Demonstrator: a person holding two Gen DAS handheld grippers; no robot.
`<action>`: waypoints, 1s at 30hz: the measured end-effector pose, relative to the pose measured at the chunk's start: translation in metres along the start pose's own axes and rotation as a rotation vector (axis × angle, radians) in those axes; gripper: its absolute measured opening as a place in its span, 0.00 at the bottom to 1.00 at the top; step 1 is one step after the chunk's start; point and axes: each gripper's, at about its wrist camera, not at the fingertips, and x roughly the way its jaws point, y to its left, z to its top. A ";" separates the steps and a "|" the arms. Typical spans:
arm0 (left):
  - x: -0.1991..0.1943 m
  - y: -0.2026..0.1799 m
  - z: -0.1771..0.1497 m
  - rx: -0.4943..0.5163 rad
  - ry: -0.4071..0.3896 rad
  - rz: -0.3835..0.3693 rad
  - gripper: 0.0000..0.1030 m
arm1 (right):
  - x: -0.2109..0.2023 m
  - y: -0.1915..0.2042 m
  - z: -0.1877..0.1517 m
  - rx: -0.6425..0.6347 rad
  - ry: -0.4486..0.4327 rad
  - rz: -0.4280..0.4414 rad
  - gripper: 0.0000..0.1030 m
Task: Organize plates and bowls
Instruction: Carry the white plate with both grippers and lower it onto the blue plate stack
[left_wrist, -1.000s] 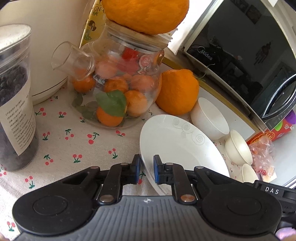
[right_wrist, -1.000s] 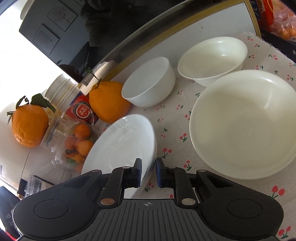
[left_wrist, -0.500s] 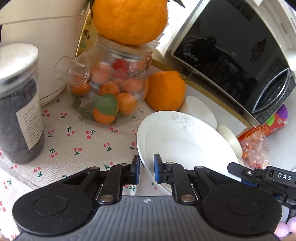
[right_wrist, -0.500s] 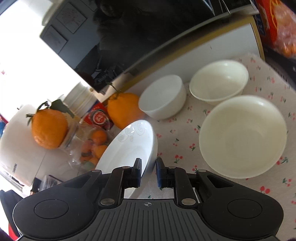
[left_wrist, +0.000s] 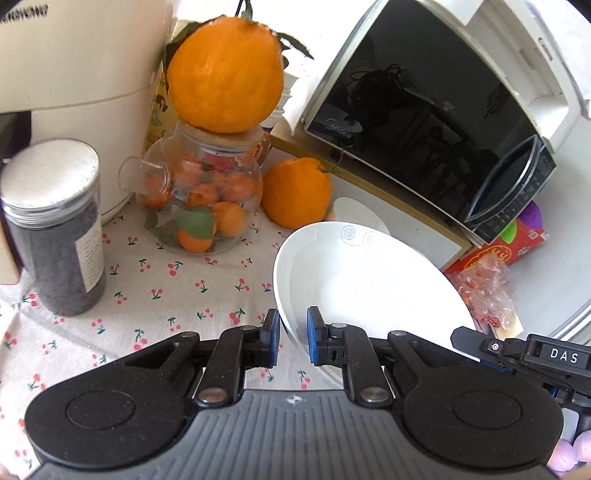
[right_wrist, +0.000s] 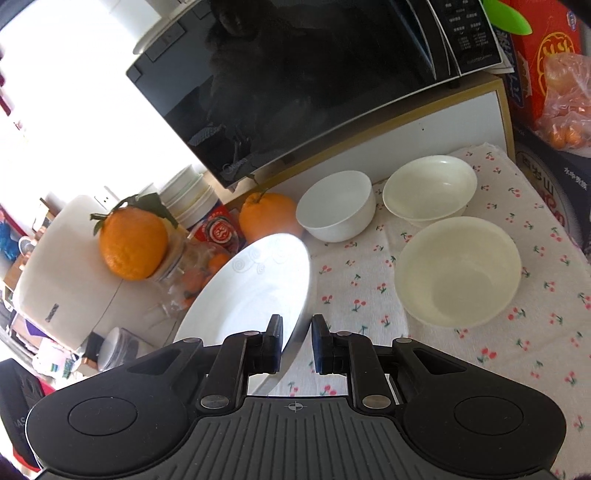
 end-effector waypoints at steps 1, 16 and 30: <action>-0.005 0.000 -0.001 0.002 0.001 0.000 0.13 | -0.004 0.001 -0.002 0.002 0.003 0.000 0.16; -0.053 0.004 -0.027 0.026 0.074 0.031 0.13 | -0.043 0.023 -0.043 -0.041 0.076 -0.053 0.16; -0.054 0.012 -0.062 0.058 0.192 0.077 0.13 | -0.040 0.019 -0.075 -0.016 0.212 -0.130 0.17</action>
